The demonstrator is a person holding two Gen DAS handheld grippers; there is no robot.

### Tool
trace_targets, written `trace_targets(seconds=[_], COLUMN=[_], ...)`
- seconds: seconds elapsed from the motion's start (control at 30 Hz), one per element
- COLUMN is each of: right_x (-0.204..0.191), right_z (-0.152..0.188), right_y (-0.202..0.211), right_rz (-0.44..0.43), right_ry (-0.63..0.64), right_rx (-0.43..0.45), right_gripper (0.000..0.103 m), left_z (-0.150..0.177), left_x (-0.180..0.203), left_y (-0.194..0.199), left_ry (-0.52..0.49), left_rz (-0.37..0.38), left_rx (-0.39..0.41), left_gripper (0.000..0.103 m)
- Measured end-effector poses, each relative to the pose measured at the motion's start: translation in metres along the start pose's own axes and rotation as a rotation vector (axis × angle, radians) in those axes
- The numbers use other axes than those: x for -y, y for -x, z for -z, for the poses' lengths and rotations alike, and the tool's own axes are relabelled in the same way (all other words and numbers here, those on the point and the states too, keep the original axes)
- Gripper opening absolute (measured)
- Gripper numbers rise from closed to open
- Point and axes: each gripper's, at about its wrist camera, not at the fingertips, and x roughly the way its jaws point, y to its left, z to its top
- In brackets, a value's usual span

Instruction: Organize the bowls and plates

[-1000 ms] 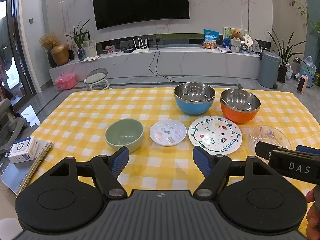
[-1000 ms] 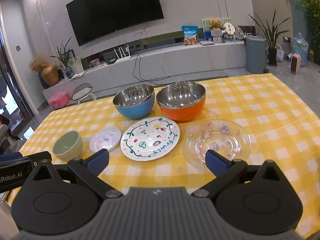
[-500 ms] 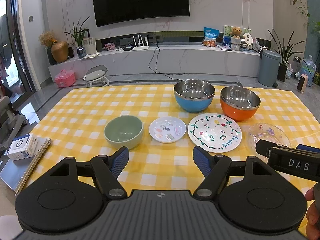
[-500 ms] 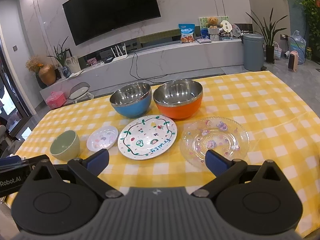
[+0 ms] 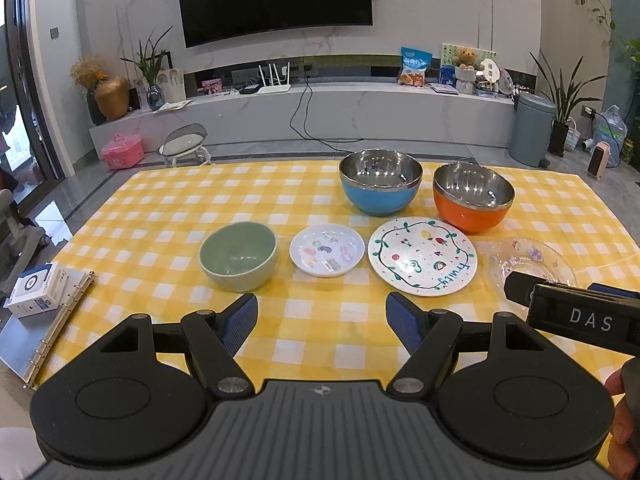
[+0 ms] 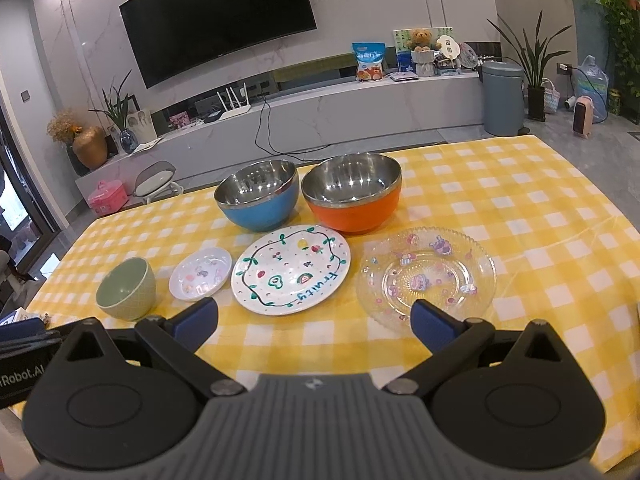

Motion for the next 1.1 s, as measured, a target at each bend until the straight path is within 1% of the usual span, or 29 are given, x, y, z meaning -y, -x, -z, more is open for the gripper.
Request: trace_targets(seconds=[0.53, 0.73, 0.93, 1.0, 1.1], right_x=[0.000, 0.000, 0.001, 0.005, 0.013], right_z=[0.000, 0.000, -0.001, -0.006, -0.021], right_y=[0.000, 0.000, -0.002, 0.000, 0.003], right_rz=[0.002, 0.002, 0.003, 0.011, 0.001], right_ry=[0.001, 0.003, 0.040, 0.040, 0.057], right_rx=[0.001, -0.001, 0.006, 0.022, 0.032], right_gripper=[0.100, 0.100, 0.100, 0.100, 0.099], left_z=[0.000, 0.003, -0.003, -0.007, -0.017], left_x=[0.001, 0.001, 0.003, 0.005, 0.011], left_y=[-0.002, -0.004, -0.009, -0.011, -0.013], left_ry=[0.000, 0.008, 0.013, 0.018, 0.003], left_rz=[0.004, 0.016, 0.065, 0.086, 0.116], left_rx=[-0.008, -0.021, -0.040, -0.045, -0.046], left_gripper=[0.086, 0.086, 0.085, 0.083, 0.080])
